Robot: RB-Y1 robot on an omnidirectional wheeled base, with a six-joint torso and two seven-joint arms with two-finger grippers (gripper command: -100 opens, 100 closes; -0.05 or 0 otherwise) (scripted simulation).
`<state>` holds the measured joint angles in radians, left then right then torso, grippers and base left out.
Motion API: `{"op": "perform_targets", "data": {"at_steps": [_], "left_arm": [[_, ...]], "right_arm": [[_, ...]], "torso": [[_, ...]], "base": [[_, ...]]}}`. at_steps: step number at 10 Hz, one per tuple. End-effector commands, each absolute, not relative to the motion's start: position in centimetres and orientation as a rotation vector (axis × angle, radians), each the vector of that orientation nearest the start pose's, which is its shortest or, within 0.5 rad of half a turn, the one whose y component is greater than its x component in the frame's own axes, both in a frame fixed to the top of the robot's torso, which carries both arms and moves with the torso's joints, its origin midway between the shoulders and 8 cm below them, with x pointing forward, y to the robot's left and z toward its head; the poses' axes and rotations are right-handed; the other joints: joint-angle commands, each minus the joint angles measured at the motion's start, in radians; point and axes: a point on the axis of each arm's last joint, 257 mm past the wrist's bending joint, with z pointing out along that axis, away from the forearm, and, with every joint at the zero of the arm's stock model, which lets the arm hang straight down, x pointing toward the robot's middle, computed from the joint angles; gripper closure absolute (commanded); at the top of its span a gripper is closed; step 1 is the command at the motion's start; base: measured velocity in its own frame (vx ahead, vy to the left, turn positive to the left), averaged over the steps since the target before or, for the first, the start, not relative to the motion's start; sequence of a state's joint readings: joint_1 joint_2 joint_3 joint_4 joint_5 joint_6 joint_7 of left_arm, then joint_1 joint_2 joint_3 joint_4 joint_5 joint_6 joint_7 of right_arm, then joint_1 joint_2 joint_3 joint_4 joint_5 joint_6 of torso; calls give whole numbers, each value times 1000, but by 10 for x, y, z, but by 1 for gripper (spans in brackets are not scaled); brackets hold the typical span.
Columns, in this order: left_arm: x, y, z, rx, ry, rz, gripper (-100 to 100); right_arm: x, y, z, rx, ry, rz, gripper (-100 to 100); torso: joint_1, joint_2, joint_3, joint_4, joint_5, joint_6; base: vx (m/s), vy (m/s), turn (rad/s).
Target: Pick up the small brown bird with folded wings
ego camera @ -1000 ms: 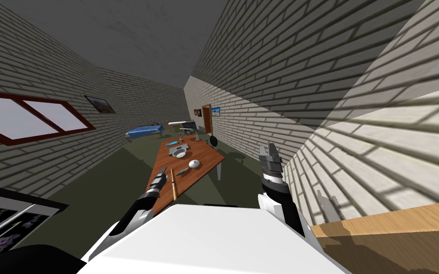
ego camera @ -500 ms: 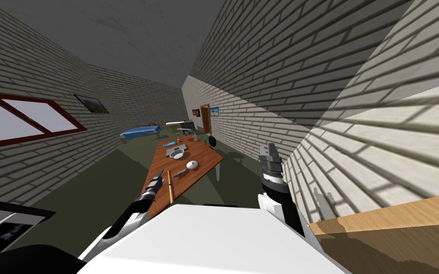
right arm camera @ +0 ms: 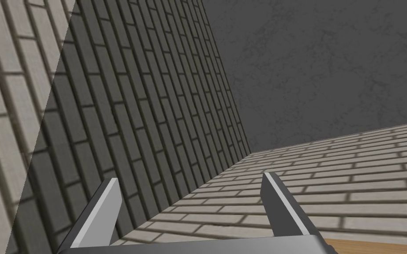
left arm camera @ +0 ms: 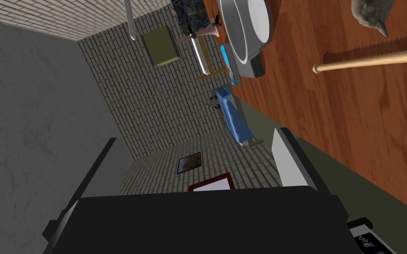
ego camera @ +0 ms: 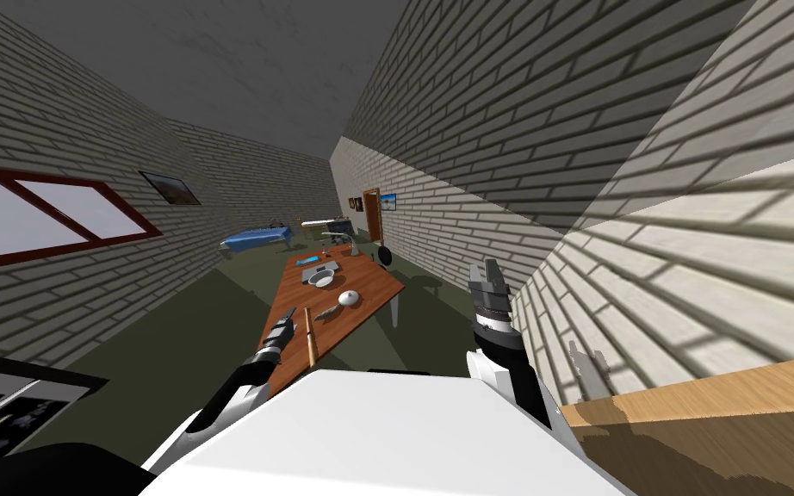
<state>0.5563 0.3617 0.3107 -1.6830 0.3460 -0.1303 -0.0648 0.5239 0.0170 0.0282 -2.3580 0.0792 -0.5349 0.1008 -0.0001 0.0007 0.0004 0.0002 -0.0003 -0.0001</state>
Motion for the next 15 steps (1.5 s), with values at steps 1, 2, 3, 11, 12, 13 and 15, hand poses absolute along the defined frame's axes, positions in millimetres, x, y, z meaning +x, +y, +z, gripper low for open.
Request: {"op": "perform_targets", "data": {"at_steps": [1, 2, 3, 11, 12, 13, 15], "left_arm": [[311, 552, -294, -1405, 1127, -640, -100], [308, 557, -299, -1428, 1126, -631, -100], [303, 562, -304, -1454, 1124, -620, -100], [240, 623, -358, -1763, 1068, -480, -100], [240, 623, -358, -1763, 1068, -480, -100], [228, 631, -366, -1810, 1053, -456, -100], [203, 648, -380, -1908, 1016, -406, -100]], "right_arm": [[322, -260, 57, 514, 601, 1195, 0], [322, -260, 57, 514, 601, 1195, 0], [322, -260, 57, 514, 601, 1195, 0], [322, -260, 57, 514, 601, 1195, 0], [322, -260, 57, 514, 601, 1195, 0], [322, -260, 57, 514, 601, 1195, 0], [322, -260, 57, 514, 601, 1195, 0]], "torso": [[0, 0, 0, 0, 0, 0], [-1, -2, -1, 0, 0, 0], [-1, -3, -2, -1, 0, 0], [-1, -5, -3, -1, 0, 0], [-2, -5, -3, -1, 0, 0], [-2, -4, -2, -1, 0, 0], [-2, -4, -2, -1, -1, 0]], "base": [[33, -16, -92], [53, -18, -96], [57, -17, -71], [67, -24, -100], [53, -26, -43], [54, -22, -73], [71, -32, -140]]}}
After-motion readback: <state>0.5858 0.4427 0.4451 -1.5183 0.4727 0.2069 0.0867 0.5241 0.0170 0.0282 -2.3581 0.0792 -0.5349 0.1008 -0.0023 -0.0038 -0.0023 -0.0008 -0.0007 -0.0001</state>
